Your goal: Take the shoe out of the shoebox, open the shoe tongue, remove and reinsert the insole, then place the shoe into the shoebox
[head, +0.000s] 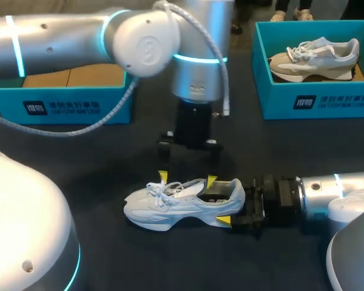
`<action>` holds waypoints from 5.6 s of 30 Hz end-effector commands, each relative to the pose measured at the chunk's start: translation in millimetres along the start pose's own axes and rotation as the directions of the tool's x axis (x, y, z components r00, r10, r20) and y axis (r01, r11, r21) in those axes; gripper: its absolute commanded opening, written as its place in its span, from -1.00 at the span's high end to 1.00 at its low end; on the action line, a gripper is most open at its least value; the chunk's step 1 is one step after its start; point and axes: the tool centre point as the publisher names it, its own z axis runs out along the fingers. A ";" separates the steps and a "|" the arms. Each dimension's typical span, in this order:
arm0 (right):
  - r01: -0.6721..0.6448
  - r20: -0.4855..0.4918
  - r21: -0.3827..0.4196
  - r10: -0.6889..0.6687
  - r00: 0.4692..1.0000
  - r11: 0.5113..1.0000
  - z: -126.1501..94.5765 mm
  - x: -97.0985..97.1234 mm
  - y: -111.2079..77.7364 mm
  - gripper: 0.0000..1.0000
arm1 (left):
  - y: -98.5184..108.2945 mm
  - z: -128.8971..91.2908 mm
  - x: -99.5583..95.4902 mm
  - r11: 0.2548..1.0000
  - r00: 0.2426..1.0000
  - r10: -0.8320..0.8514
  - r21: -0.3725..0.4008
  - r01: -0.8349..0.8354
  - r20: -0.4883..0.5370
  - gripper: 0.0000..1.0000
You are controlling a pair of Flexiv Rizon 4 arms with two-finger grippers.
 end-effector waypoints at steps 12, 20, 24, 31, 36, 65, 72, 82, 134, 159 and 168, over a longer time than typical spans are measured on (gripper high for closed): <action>0.000 0.003 0.002 0.000 1.000 1.000 0.3 -0.3 -1.5 1.00 | -28.5 21.0 35.2 0.996 0.993 -0.071 -0.055 0.076 0.093 -1.00; 0.000 0.003 0.002 0.000 1.000 1.000 0.3 -0.3 -1.5 1.00 | -35.4 28.6 33.1 0.992 0.987 -0.111 -0.041 0.116 0.117 -0.88; 0.000 0.003 0.002 0.000 1.000 1.000 0.3 -0.3 -1.5 1.00 | -38.9 31.7 29.8 0.990 0.986 -0.123 -0.056 0.130 0.116 -0.66; 0.000 0.003 0.002 0.000 1.000 1.000 0.3 -0.3 -1.5 1.00 | -37.7 30.9 20.7 0.988 0.986 -0.133 -0.066 0.140 0.105 -0.21; 0.000 0.003 0.002 0.000 1.000 1.000 0.3 -0.3 -1.5 1.00 | -37.4 32.5 16.5 0.987 0.985 -0.141 -0.069 0.148 0.100 0.16; 0.000 0.003 0.002 0.000 1.000 1.000 0.3 -0.3 -1.5 1.00 | 0.0 16.0 -44.2 0.981 0.960 -0.162 0.067 0.182 -0.229 1.00; 0.000 0.003 0.002 0.000 1.000 1.000 0.3 -0.3 -1.5 1.00 | -2.2 22.9 -48.8 0.984 0.958 -0.141 0.067 0.162 -0.249 0.63; 0.000 0.003 0.002 0.000 1.000 1.000 0.3 -0.3 -1.5 1.00 | -7.6 14.8 -23.4 0.991 0.991 -0.024 0.130 0.042 -0.134 -0.29; 0.000 0.003 0.002 0.000 1.000 1.000 0.3 -0.3 -1.5 1.00 | -20.1 47.9 -95.0 0.969 0.950 -0.111 0.183 0.169 -0.291 1.00; 0.000 0.003 0.002 0.000 1.000 1.000 0.3 -0.3 -1.5 1.00 | -1.3 51.0 -109.8 0.958 0.968 -0.066 0.255 0.129 -0.242 -0.58; 0.000 0.003 0.002 0.000 1.000 1.000 0.3 -0.3 -1.5 1.00 | 16.9 -5.0 -112.3 0.925 0.973 0.058 0.379 0.032 -0.225 -0.91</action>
